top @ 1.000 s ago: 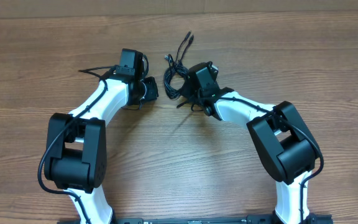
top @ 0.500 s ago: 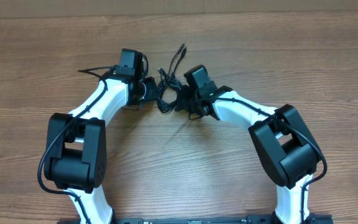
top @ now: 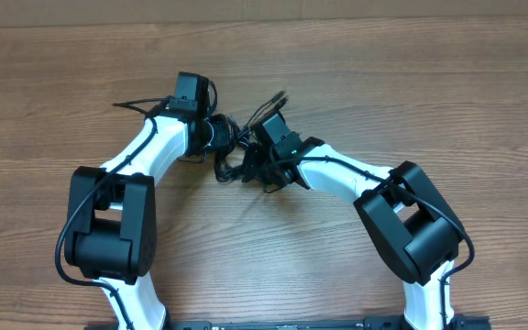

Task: Untangle cables
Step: 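Lower both grippers onto the cable bundle and close on the loops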

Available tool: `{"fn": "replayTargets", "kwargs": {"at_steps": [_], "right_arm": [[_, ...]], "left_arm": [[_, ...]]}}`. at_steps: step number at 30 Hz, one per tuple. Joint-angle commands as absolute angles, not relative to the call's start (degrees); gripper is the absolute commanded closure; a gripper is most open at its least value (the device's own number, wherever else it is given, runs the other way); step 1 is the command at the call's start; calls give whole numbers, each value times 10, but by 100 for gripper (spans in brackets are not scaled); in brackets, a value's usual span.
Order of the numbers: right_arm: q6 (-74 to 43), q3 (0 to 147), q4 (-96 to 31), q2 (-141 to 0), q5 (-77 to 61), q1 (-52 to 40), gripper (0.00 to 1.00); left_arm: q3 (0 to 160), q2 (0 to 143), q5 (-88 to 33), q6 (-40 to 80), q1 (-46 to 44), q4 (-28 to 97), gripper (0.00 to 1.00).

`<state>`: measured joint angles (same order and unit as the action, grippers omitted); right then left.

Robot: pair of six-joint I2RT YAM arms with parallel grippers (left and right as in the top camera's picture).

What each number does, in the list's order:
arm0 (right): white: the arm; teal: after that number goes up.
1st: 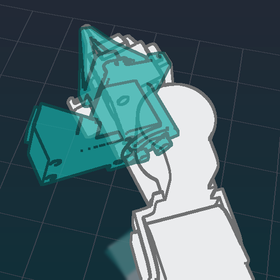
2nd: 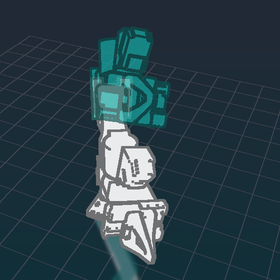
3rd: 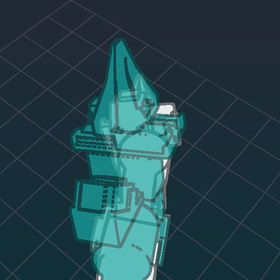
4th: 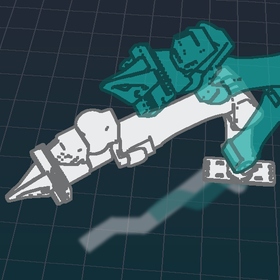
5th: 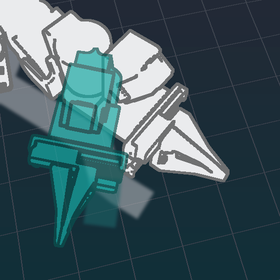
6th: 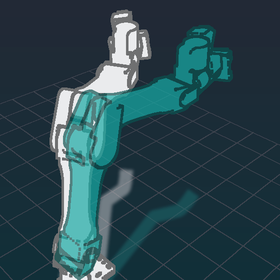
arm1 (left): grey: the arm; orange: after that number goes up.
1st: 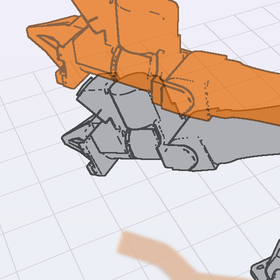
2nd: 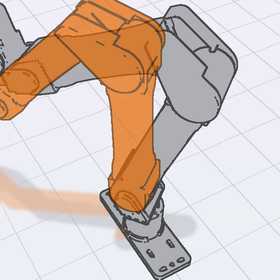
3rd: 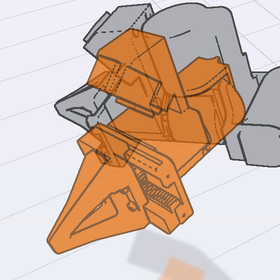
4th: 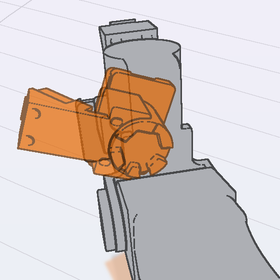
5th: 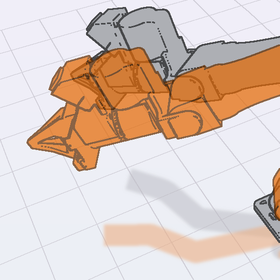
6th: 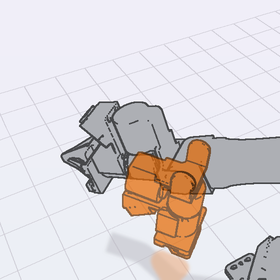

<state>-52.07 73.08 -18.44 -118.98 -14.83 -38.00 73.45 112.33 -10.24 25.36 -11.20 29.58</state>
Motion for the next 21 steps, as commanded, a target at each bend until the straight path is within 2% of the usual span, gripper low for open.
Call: {"fn": "replayTargets", "kwargs": {"at_steps": [1, 5, 12, 19, 21], "right_arm": [[-512, 708, -198, -1215, -151, -401, 89], [-512, 708, -180, -1215, -120, -401, 75], [-512, 708, -177, -1215, -119, -401, 66], [-493, 712, -180, -1187, -139, -399, 65], [-488, 712, -183, -1167, -138, -399, 60]], "left_arm": [[745, 1131, -114, 253, -116, 296, 73], [745, 1131, -114, 253, -116, 296, 75], [745, 1131, -114, 253, -116, 298, 74], [745, 1131, -114, 253, -116, 298, 69], [745, 1131, -114, 252, -116, 298, 66]]}}
